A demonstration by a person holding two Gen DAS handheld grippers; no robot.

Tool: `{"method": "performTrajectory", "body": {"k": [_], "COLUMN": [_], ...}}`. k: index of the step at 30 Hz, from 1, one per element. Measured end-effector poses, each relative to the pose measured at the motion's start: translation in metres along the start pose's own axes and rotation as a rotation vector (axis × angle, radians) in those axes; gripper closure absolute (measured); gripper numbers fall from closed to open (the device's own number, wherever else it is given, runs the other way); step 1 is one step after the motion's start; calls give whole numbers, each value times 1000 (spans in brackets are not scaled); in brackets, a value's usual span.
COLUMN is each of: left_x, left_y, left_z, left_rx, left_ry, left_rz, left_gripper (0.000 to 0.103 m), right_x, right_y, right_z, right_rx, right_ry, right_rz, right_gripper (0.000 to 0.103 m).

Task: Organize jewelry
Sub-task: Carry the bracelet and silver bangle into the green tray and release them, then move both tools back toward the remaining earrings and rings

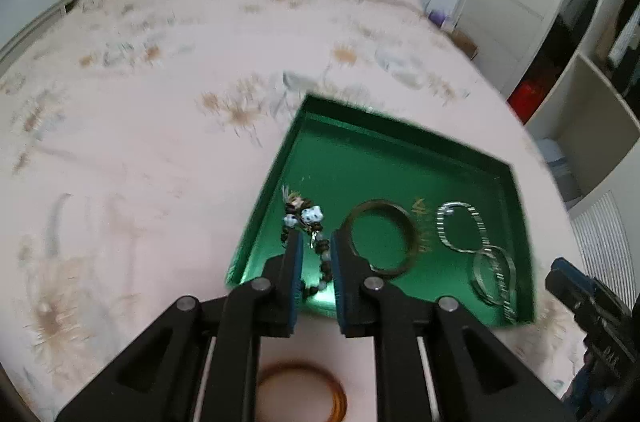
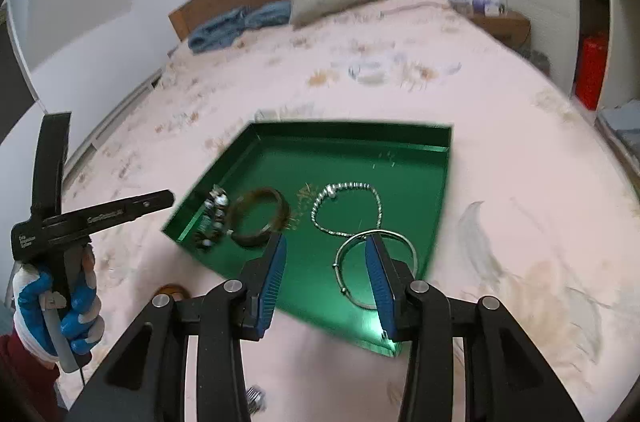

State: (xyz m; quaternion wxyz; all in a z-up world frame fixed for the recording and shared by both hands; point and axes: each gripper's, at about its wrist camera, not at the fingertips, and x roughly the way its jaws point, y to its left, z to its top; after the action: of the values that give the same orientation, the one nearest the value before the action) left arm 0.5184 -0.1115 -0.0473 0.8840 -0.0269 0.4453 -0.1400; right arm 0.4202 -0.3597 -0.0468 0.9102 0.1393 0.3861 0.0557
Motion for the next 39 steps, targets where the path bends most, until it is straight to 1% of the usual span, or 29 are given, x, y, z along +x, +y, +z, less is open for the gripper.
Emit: {"method": "performTrajectory", "body": {"k": [3, 6, 9, 12, 14, 16, 20, 22, 23, 24, 26, 27, 32, 39], "left_x": [-45, -90, -128, -167, -185, -208, -246, -263, -269, -278, -288, -295, -320, -352], "left_y": [1, 4, 14, 21, 23, 25, 27, 28, 27, 27, 26, 25, 29, 36], "left_z": [-11, -27, -43, -65, -74, -92, -129, -152, -161, -176, -194, -208, -257, -305], "left_rx": [21, 49, 44, 64, 74, 77, 79, 72, 69, 66, 64, 61, 37, 37], "left_ry": [-73, -126, -144, -169, -172, -182, -205, -219, -224, -234, -246, -255, -274, -305], "left_rz": [13, 60, 72, 99, 110, 109, 125, 133, 135, 146, 165, 173, 171, 208], "left_gripper": [90, 90, 90, 90, 90, 90, 89, 87, 82, 76, 72, 71, 71, 69], "right_x": [-40, -79, -121, -157, -175, -195, -222, -236, -241, -246, -255, -257, -276, -297], "right_y": [8, 16, 26, 34, 39, 46, 57, 63, 65, 67, 72, 74, 89, 106], "right_z": [-5, -16, -34, -53, -66, -81, -108, -125, -131, -137, -152, -158, -193, -225], "right_rx": [-16, -29, -33, -35, -37, -44, -47, -42, -40, -38, -38, -38, -47, -65], "right_ry": [-42, -81, -124, -156, -171, -178, -184, -189, -190, -190, -189, -188, -179, -189], "right_rz": [-9, -11, -7, 6, 9, 9, 17, 23, 27, 31, 24, 21, 25, 49], "right_gripper": [62, 62, 60, 60, 59, 59, 59, 59, 59, 58, 57, 57, 56, 55]}}
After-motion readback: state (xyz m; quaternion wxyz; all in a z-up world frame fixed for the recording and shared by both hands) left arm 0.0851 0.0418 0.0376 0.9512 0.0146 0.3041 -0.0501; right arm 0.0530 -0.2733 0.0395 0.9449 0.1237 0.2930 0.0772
